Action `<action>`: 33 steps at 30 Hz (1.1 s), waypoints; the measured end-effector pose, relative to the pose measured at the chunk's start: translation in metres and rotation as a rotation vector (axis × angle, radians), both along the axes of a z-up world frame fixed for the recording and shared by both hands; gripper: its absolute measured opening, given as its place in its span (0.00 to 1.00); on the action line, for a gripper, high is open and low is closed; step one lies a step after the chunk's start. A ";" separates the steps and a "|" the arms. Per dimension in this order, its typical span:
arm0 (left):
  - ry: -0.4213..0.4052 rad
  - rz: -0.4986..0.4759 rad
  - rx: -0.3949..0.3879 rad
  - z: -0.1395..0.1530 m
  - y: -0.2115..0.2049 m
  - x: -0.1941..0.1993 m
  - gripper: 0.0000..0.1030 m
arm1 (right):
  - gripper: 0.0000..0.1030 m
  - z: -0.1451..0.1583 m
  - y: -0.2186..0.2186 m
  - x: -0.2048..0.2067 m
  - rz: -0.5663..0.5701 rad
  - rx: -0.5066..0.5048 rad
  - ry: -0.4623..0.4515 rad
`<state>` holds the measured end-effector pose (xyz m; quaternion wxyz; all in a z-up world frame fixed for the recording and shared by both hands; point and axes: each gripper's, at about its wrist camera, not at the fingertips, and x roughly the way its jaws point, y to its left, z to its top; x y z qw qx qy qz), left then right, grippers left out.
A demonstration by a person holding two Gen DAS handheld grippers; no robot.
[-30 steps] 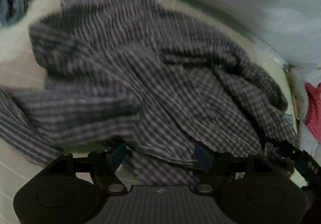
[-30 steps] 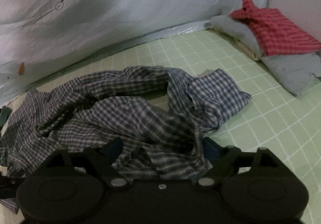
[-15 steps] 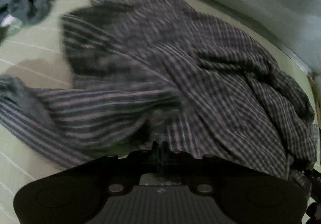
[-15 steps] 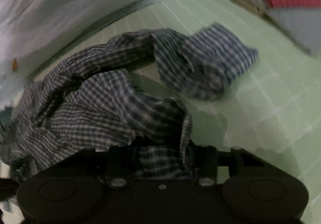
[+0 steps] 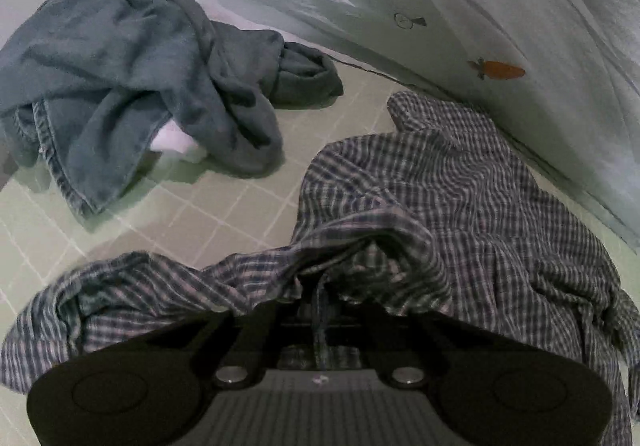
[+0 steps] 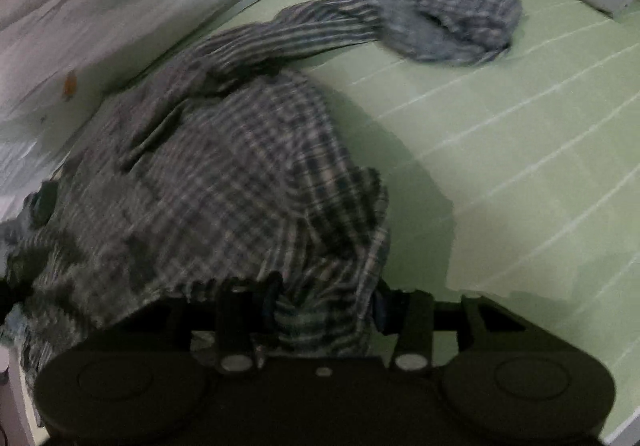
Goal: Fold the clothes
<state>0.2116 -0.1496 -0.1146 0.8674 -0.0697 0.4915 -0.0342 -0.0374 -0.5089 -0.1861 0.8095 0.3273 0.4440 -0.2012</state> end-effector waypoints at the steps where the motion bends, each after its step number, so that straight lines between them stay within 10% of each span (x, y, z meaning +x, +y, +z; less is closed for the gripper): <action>1: 0.007 -0.030 -0.001 0.000 0.003 -0.004 0.18 | 0.49 0.001 0.006 -0.001 0.002 -0.002 -0.003; 3: 0.049 -0.097 -0.026 -0.007 0.005 -0.023 0.40 | 0.48 0.003 0.014 -0.003 -0.012 -0.007 -0.004; 7: 0.150 -0.221 -0.070 -0.032 0.003 -0.062 0.48 | 0.33 0.009 0.019 -0.012 -0.061 -0.004 -0.044; 10: 0.128 -0.333 -0.001 -0.049 -0.014 -0.098 0.36 | 0.13 0.016 0.021 -0.018 -0.077 -0.036 -0.078; 11: 0.115 -0.380 0.029 -0.051 -0.020 -0.104 0.05 | 0.12 0.019 0.022 -0.022 -0.080 -0.048 -0.087; 12: 0.104 -0.427 0.059 -0.052 -0.026 -0.110 0.01 | 0.11 0.022 0.023 -0.026 -0.084 -0.061 -0.097; 29: -0.016 -0.048 0.175 -0.007 0.100 -0.078 0.02 | 0.09 0.050 0.028 -0.069 -0.105 -0.224 -0.041; 33: 0.003 -0.090 0.182 -0.007 0.098 -0.101 0.33 | 0.29 0.033 0.040 -0.069 -0.086 -0.231 0.037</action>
